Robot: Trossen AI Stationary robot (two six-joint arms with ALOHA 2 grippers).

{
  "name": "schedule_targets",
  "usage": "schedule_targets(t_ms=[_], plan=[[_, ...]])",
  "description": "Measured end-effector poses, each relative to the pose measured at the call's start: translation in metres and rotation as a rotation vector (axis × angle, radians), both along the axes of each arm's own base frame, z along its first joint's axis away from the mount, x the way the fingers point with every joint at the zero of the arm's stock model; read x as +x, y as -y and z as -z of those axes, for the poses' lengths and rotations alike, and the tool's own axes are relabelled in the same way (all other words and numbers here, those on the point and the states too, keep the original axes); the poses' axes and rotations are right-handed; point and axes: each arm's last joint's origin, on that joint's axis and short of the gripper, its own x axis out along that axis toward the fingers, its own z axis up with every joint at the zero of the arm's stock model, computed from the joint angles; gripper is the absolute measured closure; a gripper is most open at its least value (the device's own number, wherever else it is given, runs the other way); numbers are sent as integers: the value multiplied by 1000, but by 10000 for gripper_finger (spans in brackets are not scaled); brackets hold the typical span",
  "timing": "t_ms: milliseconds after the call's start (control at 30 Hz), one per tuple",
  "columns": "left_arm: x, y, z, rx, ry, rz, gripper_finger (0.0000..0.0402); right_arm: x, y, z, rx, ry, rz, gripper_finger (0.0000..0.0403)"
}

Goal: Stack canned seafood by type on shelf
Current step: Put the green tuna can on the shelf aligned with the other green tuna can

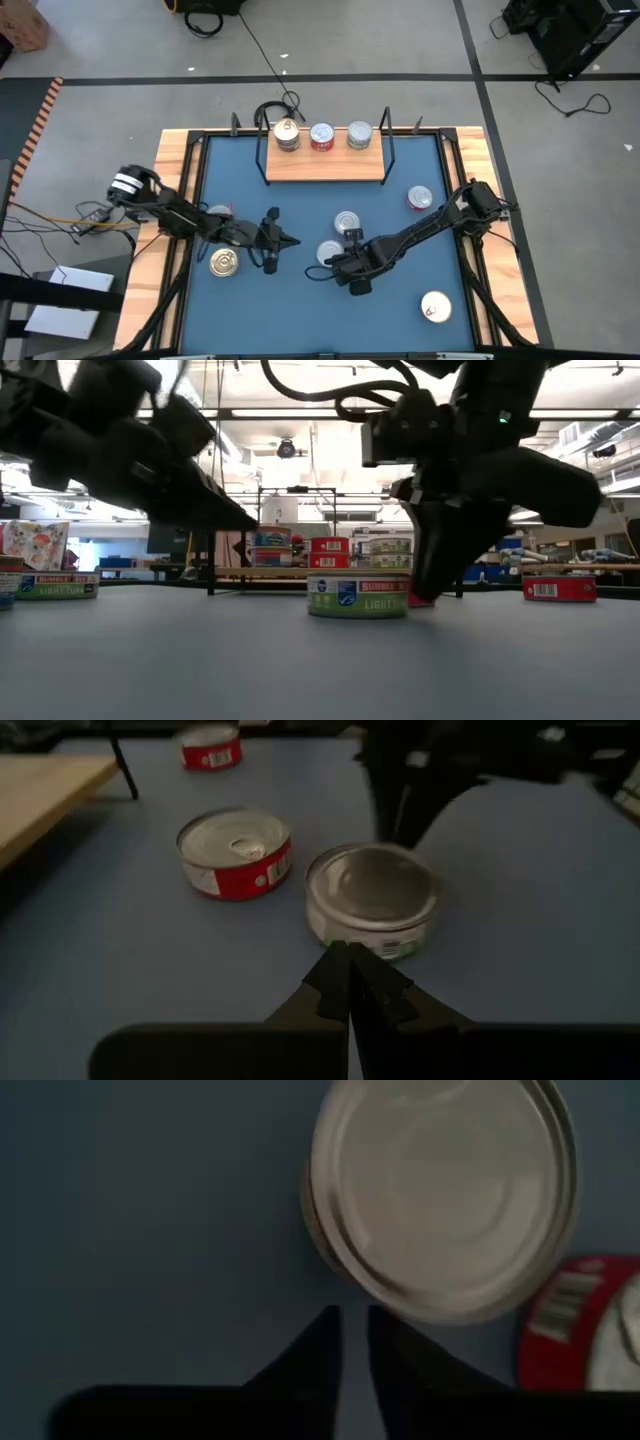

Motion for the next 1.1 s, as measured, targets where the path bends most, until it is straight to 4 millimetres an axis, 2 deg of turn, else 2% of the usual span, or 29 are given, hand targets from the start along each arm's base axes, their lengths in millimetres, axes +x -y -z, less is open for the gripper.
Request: schedule_targets(t_ms=[67,133,300,433,667,1100], plan=[[7,-1,5,-7,-28,-15,396,3,1,1,43,20,11,379],[15,-1,10,-4,-56,-19,396,6,1,0,66,52,18,394],[30,-1,20,11,-98,-25,396,13,4,1,75,97,40,374],[36,0,25,10,-111,-24,396,16,7,1,72,117,38,379],[38,0,26,10,-117,-35,396,22,6,-1,82,180,16,398],[37,-1,27,14,-120,-50,396,34,3,-20,101,254,29,386]])
